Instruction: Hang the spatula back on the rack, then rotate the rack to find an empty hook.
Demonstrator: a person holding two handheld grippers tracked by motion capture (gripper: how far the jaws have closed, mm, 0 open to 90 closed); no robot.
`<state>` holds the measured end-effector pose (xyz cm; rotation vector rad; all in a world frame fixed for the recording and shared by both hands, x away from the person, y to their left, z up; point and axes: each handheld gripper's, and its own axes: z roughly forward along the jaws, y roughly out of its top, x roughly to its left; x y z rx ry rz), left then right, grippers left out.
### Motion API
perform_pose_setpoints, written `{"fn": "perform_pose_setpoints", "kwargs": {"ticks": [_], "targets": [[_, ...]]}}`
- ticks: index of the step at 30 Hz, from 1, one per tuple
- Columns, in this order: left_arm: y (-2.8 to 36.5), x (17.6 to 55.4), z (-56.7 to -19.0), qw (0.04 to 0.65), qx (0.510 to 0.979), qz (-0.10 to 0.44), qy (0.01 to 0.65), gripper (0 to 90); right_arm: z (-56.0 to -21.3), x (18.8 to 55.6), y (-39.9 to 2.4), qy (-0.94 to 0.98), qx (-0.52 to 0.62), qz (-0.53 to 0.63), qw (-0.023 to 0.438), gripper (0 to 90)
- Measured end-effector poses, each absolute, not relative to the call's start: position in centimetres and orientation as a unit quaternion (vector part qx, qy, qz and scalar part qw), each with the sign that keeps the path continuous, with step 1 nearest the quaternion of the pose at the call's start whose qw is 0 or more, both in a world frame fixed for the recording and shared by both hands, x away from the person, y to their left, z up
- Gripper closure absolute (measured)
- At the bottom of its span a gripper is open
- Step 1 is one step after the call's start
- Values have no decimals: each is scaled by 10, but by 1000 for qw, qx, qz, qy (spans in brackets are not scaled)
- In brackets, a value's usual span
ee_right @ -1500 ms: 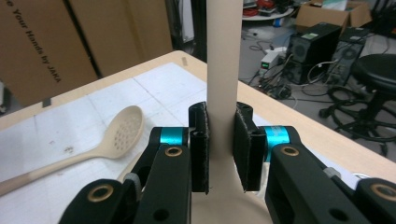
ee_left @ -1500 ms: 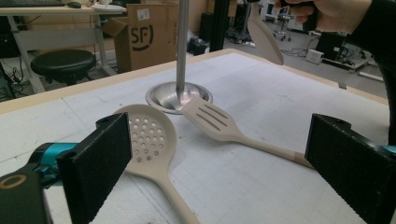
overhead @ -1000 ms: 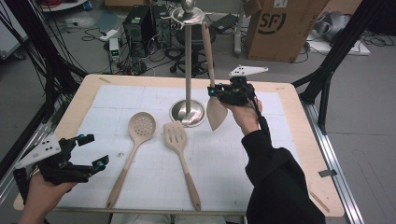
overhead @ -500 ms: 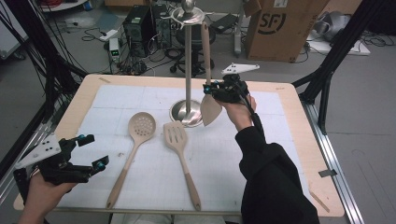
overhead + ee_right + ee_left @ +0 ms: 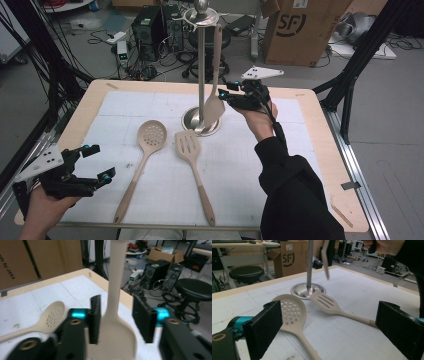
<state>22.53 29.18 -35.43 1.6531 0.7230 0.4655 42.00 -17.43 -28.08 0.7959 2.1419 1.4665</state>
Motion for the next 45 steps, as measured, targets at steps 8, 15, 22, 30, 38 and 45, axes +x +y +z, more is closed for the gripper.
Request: {"fn": "perform_pose_setpoints", "kwargs": {"ticks": [8,15,22,30,38,45], "targets": [[289,227,-354,598,713,198,308,78,-268,409,-192,747,281,558,227,338],[284,232,-354,599,715,195,304,78,-255,397,-198,738,272,574,227,226],[280,236,-354,600,717,190,300,78,-238,390,-199,757,247,571,202,189],[277,238,-353,601,718,188,297,78,-221,381,-207,761,232,573,197,119],[274,240,-354,602,718,185,295,78,-213,380,-215,751,241,579,207,119],[273,241,-354,601,721,185,292,78,-203,379,-218,748,237,580,220,119]]}}
